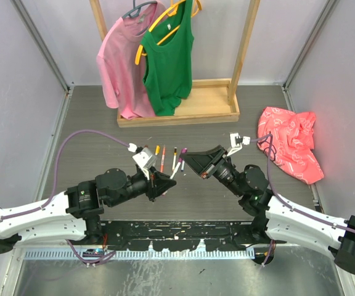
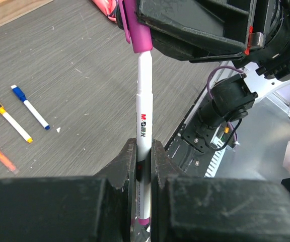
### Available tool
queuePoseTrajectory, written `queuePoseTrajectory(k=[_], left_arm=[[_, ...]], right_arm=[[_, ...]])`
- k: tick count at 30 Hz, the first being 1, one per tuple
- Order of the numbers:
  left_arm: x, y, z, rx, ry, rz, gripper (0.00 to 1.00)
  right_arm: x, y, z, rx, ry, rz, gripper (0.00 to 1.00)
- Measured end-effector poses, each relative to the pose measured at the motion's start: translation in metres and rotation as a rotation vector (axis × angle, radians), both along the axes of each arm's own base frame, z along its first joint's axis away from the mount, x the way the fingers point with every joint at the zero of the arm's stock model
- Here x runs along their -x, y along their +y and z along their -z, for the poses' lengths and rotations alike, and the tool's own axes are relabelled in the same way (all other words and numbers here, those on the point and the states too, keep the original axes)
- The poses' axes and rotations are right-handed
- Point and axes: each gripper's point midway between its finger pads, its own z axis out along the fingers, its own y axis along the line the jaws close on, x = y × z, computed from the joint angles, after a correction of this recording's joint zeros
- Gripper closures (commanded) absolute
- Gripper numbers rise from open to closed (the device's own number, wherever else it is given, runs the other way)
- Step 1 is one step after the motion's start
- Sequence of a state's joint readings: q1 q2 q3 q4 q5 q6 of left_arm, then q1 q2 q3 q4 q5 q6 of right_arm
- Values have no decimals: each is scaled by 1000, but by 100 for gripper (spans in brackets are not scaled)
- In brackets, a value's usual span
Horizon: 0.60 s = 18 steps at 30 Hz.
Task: Insert the pens into the pen caps
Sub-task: Insert the pen cap onto the pen.
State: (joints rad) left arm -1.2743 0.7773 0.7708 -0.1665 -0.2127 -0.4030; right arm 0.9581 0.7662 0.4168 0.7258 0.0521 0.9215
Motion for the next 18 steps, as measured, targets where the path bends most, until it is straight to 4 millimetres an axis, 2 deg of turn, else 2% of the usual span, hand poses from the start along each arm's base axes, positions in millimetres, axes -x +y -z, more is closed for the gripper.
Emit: queuePoseTrajectory(k=[11, 18], left_arm=[[-5, 2, -1, 19, 14, -38, 100], [-11, -1, -7, 64, 30, -81, 100]], right_arm=[[0, 8, 4, 10, 8, -26, 100], [-4, 12, 0, -4, 2, -27, 99]])
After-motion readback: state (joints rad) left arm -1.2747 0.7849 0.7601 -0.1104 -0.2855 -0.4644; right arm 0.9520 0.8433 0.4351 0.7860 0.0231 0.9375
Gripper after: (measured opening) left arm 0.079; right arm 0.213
